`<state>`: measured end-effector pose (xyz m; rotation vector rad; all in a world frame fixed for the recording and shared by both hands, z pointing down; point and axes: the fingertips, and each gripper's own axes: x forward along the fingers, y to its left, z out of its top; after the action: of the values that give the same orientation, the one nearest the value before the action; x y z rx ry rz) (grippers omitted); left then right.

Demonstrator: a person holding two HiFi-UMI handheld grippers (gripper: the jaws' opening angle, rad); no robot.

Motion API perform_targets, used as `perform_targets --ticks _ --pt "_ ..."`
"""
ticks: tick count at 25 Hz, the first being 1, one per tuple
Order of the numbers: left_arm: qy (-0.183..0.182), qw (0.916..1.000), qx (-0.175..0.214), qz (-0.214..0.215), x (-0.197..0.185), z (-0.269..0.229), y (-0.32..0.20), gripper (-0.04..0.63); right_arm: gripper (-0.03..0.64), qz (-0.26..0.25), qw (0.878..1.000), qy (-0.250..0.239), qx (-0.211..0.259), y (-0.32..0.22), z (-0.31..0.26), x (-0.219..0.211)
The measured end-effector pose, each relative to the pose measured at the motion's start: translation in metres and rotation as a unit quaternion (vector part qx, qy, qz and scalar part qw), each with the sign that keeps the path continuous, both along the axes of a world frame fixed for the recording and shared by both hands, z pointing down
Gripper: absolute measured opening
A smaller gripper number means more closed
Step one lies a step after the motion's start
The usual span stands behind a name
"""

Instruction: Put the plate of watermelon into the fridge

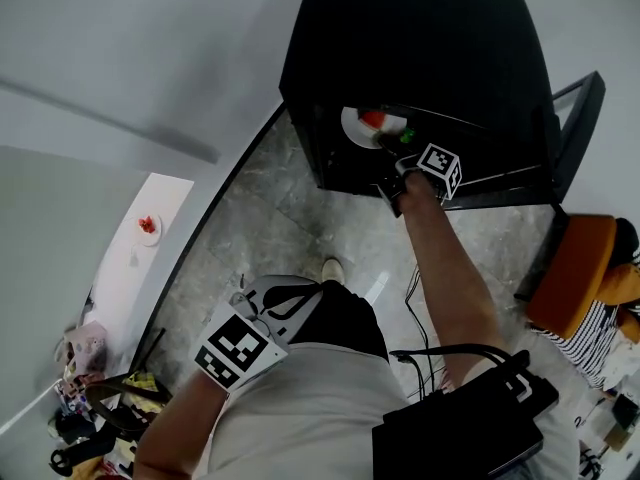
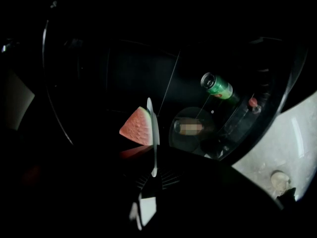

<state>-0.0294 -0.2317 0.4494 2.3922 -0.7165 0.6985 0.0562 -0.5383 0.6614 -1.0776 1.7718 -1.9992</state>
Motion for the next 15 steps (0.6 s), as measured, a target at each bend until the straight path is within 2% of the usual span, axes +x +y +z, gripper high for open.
perform_targets --ticks 11,15 --pt "0.004 0.9999 -0.012 0.005 0.001 0.009 -0.009 0.012 0.023 0.019 0.999 0.032 -0.013 -0.029 0.025 0.009" --pt "0.005 0.9998 -0.019 -0.001 -0.001 0.014 -0.008 0.012 0.023 0.013 0.998 0.055 -0.003 -0.038 0.025 0.007"
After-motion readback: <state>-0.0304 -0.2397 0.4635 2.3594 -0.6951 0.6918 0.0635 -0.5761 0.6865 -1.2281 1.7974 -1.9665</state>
